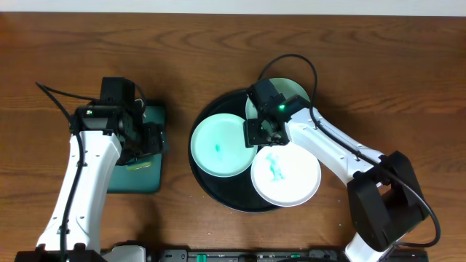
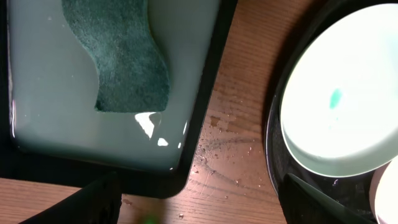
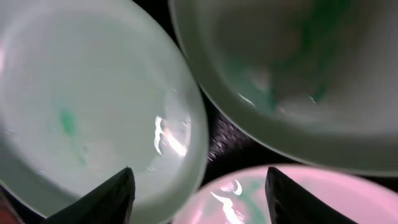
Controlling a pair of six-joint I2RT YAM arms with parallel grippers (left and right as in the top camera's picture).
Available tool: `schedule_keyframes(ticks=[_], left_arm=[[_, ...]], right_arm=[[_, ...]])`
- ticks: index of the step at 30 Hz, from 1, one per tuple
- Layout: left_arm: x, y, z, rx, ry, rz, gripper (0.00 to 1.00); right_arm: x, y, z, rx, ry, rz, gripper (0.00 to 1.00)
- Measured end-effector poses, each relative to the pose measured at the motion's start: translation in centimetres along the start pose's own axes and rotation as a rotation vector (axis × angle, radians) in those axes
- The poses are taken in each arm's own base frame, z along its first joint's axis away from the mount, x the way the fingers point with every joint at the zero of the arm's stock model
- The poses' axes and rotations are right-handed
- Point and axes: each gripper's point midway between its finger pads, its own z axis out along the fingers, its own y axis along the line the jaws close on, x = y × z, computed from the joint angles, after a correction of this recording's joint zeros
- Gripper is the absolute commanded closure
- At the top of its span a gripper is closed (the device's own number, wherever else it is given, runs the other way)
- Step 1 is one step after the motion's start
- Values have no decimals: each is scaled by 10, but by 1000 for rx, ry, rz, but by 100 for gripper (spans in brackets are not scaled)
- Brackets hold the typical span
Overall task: Clean dirty plates on tray and stack at the side
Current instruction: 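Grasp the top green plate's rim with the right gripper and tilt it, then lower the left gripper into the water and grasp the green sponge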
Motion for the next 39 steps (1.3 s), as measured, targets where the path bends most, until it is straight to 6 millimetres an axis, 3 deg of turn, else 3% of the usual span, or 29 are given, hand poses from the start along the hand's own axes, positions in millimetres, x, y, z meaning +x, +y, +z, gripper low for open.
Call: schedule_keyframes(ticks=[10, 19, 23, 24, 26, 39], left_arm=[[0, 0, 0, 0, 0, 0, 18], [0, 0, 0, 0, 0, 0, 18], [0, 0, 0, 0, 0, 0, 19], [0, 0, 0, 0, 0, 0, 18], [0, 0, 0, 0, 0, 0, 19], [0, 0, 0, 0, 0, 0, 19]], right_arm=[[14, -3, 17, -26, 23, 49, 43], [11, 5, 28, -91, -15, 66, 47], [12, 6, 30, -103, -12, 76, 57], [13, 6, 30, -104, -10, 79, 67], [13, 6, 30, -105, -10, 87, 74], [19, -2, 44, -62, 8, 135, 96]])
